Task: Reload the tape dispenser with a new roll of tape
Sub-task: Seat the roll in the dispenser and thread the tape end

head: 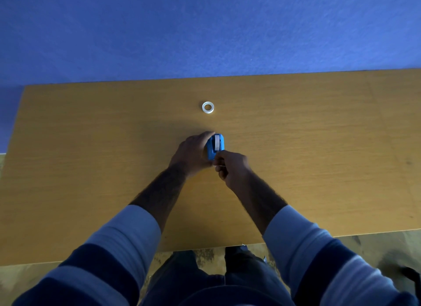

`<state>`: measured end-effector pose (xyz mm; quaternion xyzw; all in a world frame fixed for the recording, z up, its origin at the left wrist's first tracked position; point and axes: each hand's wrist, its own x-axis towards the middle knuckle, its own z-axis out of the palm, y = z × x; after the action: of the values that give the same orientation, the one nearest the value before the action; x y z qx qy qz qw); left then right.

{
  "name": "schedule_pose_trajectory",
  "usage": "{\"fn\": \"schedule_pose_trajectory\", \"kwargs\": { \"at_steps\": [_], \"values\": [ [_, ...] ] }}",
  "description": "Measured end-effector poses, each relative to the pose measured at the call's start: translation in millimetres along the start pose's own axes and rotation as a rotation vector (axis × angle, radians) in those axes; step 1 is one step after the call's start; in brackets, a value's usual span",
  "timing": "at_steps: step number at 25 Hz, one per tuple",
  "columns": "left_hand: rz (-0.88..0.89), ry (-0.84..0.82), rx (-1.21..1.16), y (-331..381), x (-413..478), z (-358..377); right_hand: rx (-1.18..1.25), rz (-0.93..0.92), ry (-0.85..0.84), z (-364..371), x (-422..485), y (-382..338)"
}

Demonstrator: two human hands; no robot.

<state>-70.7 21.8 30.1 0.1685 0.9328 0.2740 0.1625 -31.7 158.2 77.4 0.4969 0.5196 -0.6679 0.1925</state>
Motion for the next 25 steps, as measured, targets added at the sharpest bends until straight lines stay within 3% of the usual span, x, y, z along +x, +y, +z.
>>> {"fn": "schedule_pose_trajectory", "kwargs": {
  "at_steps": [25],
  "values": [
    [0.019,0.005,0.028,-5.7,-3.1,1.8,0.075,-0.178,-0.043,-13.2,-0.2,37.4]
  ]
}}
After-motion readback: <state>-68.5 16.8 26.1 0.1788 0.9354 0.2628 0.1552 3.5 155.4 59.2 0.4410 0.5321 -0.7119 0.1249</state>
